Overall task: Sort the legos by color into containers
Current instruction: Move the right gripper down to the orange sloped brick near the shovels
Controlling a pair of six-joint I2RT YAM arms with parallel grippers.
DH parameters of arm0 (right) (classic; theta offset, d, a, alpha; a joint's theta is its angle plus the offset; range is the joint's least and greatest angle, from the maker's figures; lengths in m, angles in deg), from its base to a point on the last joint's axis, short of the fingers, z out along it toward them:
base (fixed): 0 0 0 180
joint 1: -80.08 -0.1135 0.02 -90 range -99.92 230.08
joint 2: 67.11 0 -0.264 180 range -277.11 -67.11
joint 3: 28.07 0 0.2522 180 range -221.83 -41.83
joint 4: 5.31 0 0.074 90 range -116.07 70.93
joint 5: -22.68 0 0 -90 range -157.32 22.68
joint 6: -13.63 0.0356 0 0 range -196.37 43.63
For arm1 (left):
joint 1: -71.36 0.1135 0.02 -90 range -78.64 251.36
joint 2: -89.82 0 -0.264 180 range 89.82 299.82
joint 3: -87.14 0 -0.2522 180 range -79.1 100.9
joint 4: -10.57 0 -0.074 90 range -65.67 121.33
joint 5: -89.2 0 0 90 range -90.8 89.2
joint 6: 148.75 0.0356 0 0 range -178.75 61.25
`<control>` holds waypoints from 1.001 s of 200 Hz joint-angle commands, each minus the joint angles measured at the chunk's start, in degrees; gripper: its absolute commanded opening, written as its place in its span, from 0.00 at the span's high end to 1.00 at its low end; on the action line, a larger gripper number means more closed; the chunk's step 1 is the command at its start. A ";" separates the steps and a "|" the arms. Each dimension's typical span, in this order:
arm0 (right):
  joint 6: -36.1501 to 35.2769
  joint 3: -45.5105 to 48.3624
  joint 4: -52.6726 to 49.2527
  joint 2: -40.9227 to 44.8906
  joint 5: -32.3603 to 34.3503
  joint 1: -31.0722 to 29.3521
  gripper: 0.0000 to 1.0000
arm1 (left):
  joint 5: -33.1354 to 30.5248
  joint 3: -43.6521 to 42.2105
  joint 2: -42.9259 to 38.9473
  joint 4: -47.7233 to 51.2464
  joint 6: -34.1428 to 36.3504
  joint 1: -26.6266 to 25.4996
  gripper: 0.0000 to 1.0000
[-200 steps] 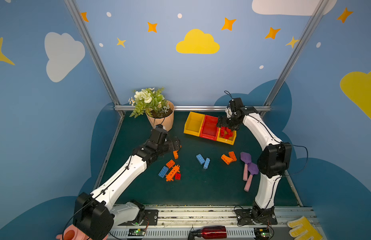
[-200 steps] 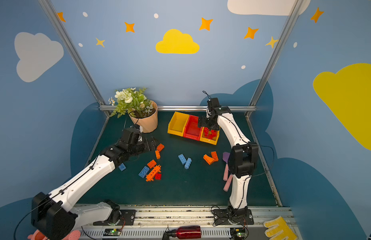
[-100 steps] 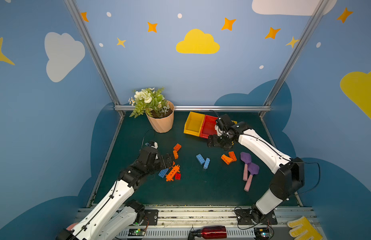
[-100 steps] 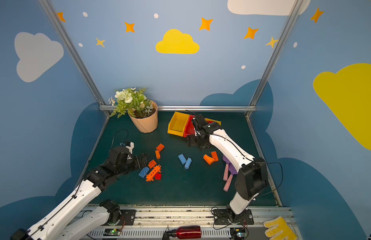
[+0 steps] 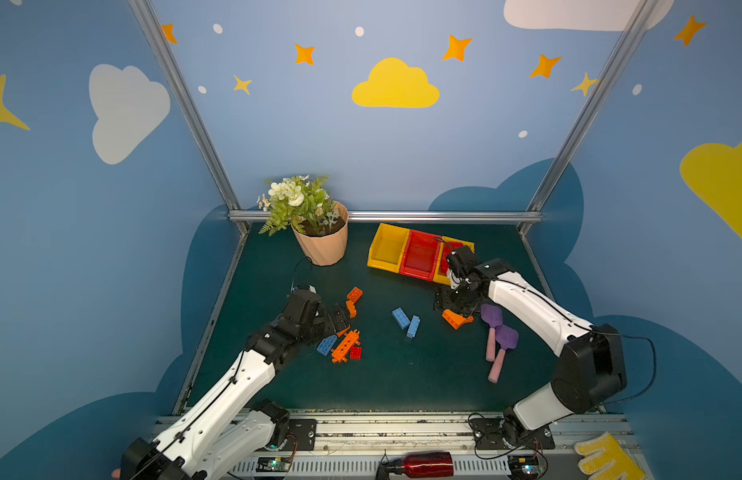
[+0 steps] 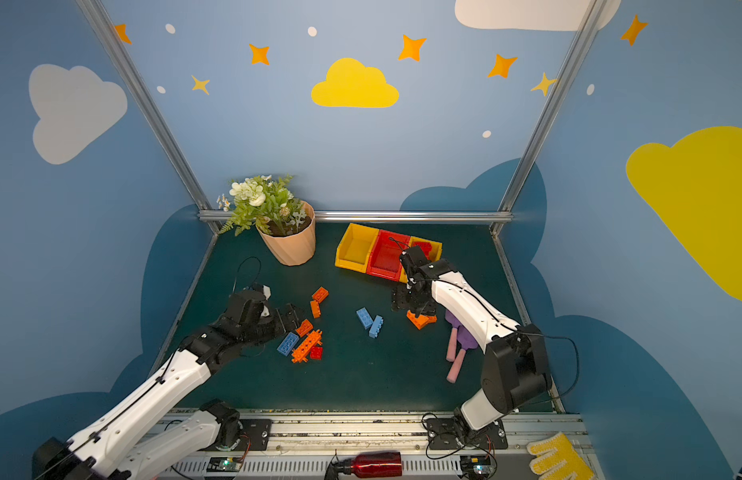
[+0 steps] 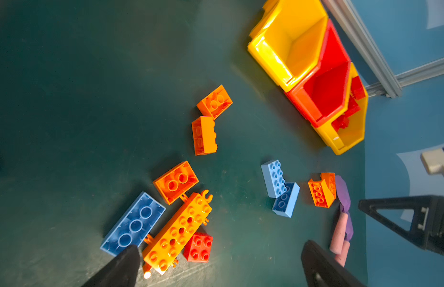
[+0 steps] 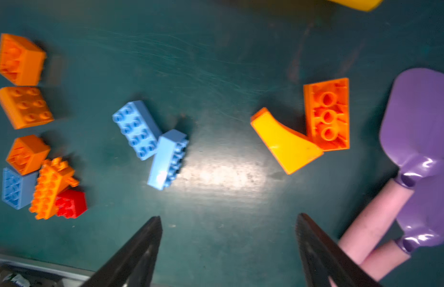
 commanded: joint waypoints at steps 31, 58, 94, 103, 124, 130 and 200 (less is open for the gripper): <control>-7.91 -0.37 3.13 -4.29 -1.81 4.12 0.33 | -2.84 5.26 4.64 -4.77 -1.46 -4.57 0.00; -10.05 -1.64 4.90 -8.57 -2.70 4.12 0.37 | -5.11 6.20 6.54 -4.95 -2.31 -5.94 0.00; -11.82 -1.22 7.96 -12.14 -4.23 4.12 0.38 | -5.58 8.18 8.30 -4.69 -1.48 -6.44 0.00; -12.14 -1.42 7.97 -13.29 -4.30 4.12 0.39 | -6.15 8.99 8.86 -3.92 -1.07 -6.50 0.00; -12.54 -1.41 8.11 -15.00 -4.06 4.12 0.39 | -6.27 9.68 9.74 -4.40 -0.87 -6.45 0.00; -12.69 -1.32 8.15 -15.22 -4.06 4.12 0.39 | -6.18 9.72 9.99 -4.64 -0.78 -6.53 0.00; -12.01 1.77 7.59 -14.82 -2.56 3.81 0.39 | -4.52 10.64 13.58 -5.70 0.51 -6.51 0.00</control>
